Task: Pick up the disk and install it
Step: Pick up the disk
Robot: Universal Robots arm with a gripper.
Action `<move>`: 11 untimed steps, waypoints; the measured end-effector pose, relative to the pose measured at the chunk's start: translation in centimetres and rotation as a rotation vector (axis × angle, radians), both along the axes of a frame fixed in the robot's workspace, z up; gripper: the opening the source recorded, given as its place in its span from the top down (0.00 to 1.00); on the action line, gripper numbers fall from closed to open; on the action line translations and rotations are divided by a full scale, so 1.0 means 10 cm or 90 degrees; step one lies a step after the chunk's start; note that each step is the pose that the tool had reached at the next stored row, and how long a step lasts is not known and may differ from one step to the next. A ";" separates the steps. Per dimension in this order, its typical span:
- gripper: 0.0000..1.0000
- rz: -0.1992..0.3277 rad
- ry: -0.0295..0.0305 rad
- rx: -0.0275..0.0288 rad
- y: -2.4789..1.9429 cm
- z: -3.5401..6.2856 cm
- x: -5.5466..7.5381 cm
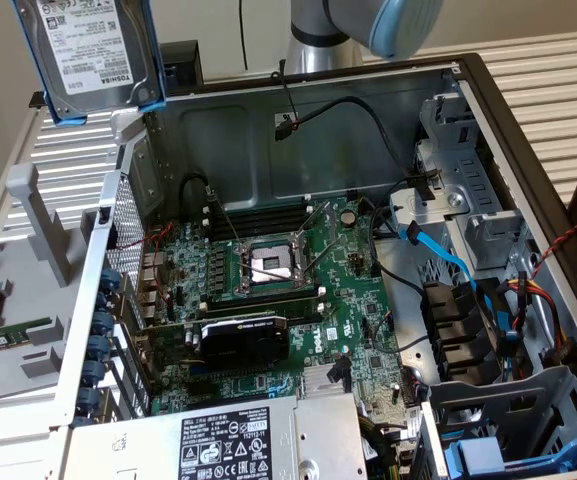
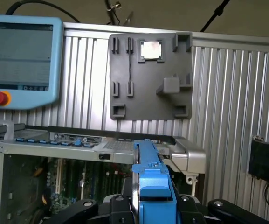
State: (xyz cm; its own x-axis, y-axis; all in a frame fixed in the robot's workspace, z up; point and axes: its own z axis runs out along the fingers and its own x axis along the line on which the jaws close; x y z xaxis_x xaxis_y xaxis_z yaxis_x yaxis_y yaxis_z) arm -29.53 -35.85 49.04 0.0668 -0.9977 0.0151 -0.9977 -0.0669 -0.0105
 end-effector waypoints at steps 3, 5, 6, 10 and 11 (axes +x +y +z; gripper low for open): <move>0.63 0.000 0.0030 0.0001 -0.043 0.000 0.09; 0.63 0.000 0.0078 0.0000 -0.059 0.000 0.15; 0.63 0.000 0.0105 0.0000 -0.066 0.000 0.18; 0.63 0.000 0.0201 0.0000 -0.092 0.000 0.29; 0.63 0.000 0.0214 0.0001 -0.092 -0.001 0.30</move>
State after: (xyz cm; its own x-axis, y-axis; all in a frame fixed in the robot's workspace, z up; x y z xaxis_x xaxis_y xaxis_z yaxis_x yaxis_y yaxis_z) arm -26.50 -36.77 49.04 0.0677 -0.9976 0.0126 -0.9975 -0.0674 0.0230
